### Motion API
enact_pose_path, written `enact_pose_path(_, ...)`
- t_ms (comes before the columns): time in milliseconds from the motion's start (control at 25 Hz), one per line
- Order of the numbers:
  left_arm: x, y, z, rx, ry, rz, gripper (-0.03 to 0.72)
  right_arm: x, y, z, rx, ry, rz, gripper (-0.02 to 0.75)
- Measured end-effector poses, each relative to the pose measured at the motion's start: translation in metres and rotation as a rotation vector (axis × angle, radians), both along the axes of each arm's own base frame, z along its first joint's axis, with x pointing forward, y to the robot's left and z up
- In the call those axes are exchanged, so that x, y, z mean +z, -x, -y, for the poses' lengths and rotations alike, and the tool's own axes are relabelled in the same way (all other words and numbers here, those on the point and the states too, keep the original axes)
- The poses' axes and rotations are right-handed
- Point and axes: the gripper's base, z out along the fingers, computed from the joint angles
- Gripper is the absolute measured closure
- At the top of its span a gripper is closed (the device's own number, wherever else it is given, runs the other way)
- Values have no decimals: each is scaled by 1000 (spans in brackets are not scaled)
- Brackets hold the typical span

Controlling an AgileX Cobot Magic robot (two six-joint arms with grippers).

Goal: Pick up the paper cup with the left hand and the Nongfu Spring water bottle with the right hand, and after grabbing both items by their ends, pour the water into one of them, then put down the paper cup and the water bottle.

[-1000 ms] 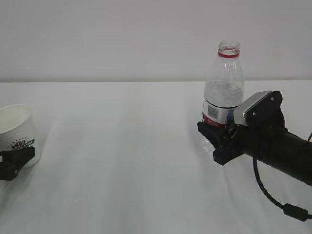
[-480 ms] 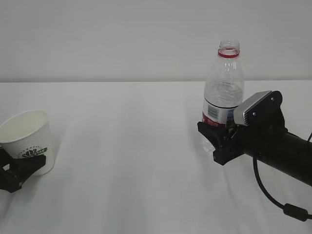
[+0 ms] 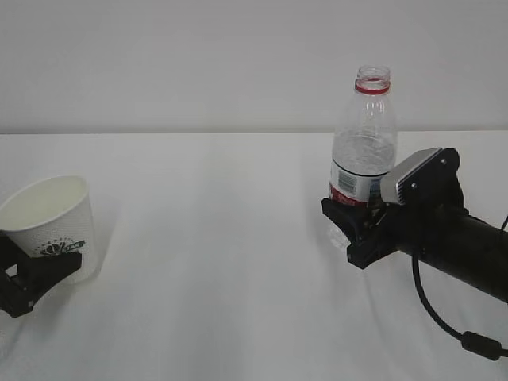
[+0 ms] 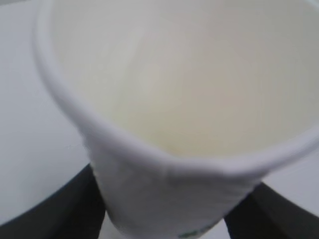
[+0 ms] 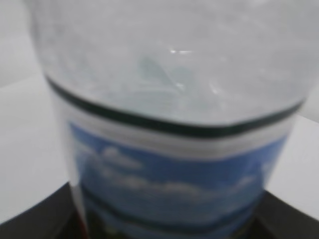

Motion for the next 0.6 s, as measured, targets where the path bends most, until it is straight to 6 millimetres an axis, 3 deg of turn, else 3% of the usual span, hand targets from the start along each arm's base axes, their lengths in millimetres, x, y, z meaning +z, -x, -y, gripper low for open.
enact_pose_path(240, 16, 0, 8, -41, 14, 39, 198, 0, 0, 0, 0, 0, 0, 288)
enact_pose_path(600, 24, 7, 57, -252, 33, 47, 198, 0, 0, 0, 1, 0, 0, 288)
